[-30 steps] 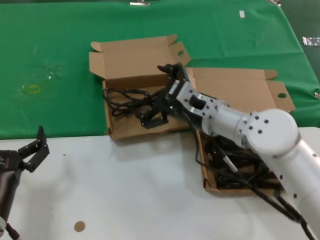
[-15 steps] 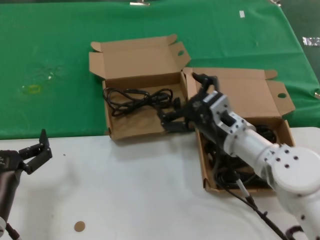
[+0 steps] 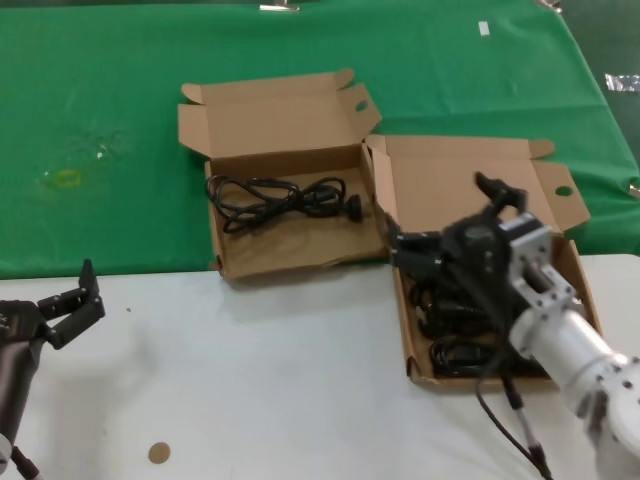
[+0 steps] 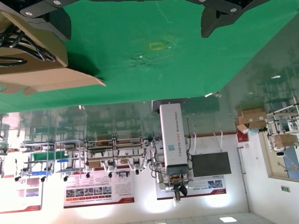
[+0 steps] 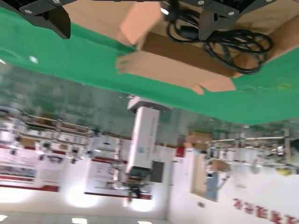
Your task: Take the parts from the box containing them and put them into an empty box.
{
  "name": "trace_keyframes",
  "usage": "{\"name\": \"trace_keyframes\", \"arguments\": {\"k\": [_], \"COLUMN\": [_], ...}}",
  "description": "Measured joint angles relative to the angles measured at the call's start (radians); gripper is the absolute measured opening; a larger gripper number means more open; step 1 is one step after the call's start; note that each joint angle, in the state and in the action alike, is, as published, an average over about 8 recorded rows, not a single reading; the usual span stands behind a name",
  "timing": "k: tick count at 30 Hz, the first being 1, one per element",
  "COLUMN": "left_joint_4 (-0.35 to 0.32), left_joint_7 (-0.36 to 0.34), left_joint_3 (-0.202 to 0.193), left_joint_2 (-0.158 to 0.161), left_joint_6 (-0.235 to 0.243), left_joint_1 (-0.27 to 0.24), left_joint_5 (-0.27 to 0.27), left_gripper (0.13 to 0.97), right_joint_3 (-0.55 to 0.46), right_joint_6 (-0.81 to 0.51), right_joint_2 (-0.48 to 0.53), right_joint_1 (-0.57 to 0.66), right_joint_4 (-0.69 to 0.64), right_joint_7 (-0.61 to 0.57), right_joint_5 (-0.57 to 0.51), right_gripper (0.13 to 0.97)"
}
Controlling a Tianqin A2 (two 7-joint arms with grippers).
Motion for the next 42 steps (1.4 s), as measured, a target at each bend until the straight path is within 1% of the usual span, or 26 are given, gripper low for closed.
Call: {"name": "trace_keyframes", "arguments": {"k": [7, 12, 42], "left_joint_4": [0.000, 0.000, 0.000], "left_joint_7": [0.000, 0.000, 0.000], "left_joint_3": [0.000, 0.000, 0.000], "left_joint_2": [0.000, 0.000, 0.000], "left_joint_6": [0.000, 0.000, 0.000], "left_joint_1": [0.000, 0.000, 0.000], "left_joint_5": [0.000, 0.000, 0.000], "left_gripper": [0.966, 0.966, 0.966], "right_joint_3": [0.059, 0.081, 0.083], "right_joint_6": [0.076, 0.104, 0.108], "right_joint_2": [0.013, 0.017, 0.018], "right_joint_1": [-0.112, -0.153, -0.158], "right_joint_4": [0.083, 0.114, 0.117], "right_joint_7": [0.008, 0.011, 0.011], "right_joint_5": [0.065, 0.089, 0.092], "right_gripper": [0.966, 0.966, 0.966]}}
